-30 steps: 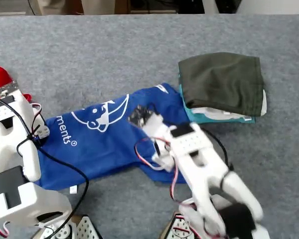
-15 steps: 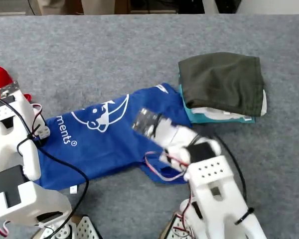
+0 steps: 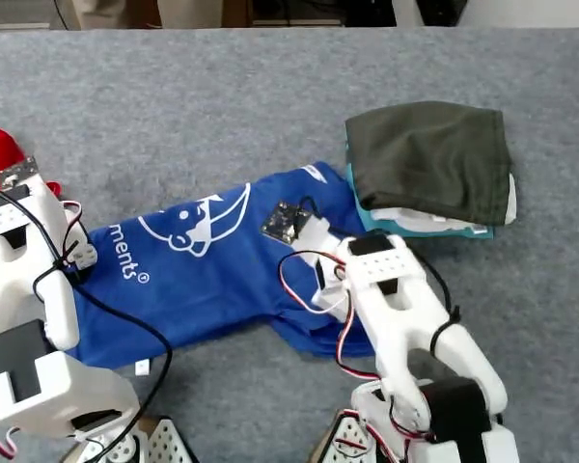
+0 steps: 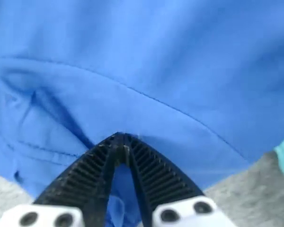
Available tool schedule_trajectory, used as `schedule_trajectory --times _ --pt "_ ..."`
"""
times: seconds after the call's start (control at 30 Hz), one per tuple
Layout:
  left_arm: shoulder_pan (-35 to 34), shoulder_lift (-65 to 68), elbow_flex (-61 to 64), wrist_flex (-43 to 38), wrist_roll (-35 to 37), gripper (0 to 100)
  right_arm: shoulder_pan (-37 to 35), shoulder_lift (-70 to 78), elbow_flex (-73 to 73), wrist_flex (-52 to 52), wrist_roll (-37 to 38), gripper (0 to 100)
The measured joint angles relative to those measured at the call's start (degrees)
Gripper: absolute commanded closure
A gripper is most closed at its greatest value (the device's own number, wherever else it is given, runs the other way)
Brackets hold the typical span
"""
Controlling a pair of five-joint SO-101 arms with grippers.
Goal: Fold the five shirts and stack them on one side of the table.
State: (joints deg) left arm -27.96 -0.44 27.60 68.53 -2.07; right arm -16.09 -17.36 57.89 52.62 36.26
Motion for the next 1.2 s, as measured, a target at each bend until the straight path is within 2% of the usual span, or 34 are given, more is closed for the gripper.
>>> schedule_trajectory --times 0.27,0.43,0.8,0.93,1.1,1.2 --pt "0.0 0.0 0.0 0.0 0.0 98 -4.0 -14.6 9.4 5.1 1.1 99.5" --pt "0.0 0.0 0.0 -0.3 0.0 98 -4.0 -23.8 11.5 6.7 1.3 99.4" --pt "0.0 0.0 0.0 -0.3 0.0 98 -4.0 -25.2 16.8 6.9 4.5 99.5" --pt "0.0 0.0 0.0 1.2 0.0 98 -4.0 -25.2 17.2 7.3 7.8 99.5" --pt "0.0 0.0 0.0 2.1 -0.7 98 -4.0 -25.8 15.3 13.4 13.8 99.5" --pt "0.0 0.0 -1.8 4.0 -2.0 98 -4.0 -25.8 7.0 19.0 14.6 99.5"
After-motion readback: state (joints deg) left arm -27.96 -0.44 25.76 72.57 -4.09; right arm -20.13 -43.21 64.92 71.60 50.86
